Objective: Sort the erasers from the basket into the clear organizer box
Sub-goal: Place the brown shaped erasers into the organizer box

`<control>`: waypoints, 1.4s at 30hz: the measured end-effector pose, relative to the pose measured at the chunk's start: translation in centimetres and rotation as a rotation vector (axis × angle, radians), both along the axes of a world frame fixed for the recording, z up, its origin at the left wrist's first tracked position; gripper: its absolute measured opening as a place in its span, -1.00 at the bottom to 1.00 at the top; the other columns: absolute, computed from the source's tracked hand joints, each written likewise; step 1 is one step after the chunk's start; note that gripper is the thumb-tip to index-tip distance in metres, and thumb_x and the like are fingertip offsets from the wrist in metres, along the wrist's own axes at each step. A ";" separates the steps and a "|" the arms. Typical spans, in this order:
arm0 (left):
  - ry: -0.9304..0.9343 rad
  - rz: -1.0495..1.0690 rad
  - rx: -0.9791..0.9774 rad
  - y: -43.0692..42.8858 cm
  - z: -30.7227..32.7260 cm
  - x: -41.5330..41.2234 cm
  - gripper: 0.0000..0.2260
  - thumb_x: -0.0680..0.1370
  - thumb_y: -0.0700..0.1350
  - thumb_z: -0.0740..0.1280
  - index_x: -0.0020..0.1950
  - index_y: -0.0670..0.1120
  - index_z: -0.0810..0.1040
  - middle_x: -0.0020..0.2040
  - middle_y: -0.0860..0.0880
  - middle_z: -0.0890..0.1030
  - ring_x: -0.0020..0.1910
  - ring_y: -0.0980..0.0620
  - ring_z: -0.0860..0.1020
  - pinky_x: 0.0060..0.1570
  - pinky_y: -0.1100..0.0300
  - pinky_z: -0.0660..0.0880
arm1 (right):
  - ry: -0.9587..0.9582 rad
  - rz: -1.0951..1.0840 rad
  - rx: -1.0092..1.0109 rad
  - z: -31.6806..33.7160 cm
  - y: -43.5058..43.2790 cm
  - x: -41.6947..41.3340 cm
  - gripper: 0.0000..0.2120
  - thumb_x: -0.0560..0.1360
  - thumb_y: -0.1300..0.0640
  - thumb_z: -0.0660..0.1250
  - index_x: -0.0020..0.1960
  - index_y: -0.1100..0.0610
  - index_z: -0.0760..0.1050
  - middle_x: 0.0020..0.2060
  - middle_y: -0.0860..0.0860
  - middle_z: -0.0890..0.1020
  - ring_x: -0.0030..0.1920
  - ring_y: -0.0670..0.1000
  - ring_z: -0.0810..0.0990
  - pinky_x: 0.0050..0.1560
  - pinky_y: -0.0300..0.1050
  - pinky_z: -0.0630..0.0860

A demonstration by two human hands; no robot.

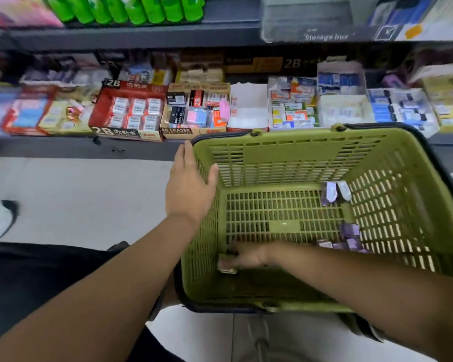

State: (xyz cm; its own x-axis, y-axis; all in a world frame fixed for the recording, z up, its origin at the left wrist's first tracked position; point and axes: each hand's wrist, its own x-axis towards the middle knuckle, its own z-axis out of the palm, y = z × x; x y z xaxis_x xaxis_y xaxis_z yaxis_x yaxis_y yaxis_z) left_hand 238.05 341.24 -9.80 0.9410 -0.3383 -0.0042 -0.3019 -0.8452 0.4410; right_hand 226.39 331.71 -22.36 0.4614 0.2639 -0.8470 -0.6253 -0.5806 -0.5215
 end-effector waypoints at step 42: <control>1.319 0.130 -1.414 -14.8 23.8 3.0 -0.77 0.44 -0.19 0.43 0.03 -0.28 0.62 -0.08 -0.23 0.68 -0.25 -0.05 0.65 -0.39 0.19 0.60 | -1.209 -0.653 -0.042 35.8 -18.8 7.8 -0.82 0.52 0.27 0.31 0.04 0.07 0.59 -0.03 0.02 0.68 0.00 -0.03 0.63 0.08 -0.21 0.53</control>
State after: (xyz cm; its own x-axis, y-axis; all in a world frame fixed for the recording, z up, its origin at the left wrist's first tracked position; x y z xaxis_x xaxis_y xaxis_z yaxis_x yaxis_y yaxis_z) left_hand 241.05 326.40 13.96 0.5901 -0.6707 -0.4494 0.7641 0.2842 0.5791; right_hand 234.17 312.93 13.47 0.9396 -0.2998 0.1651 0.0380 -0.3881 -0.9208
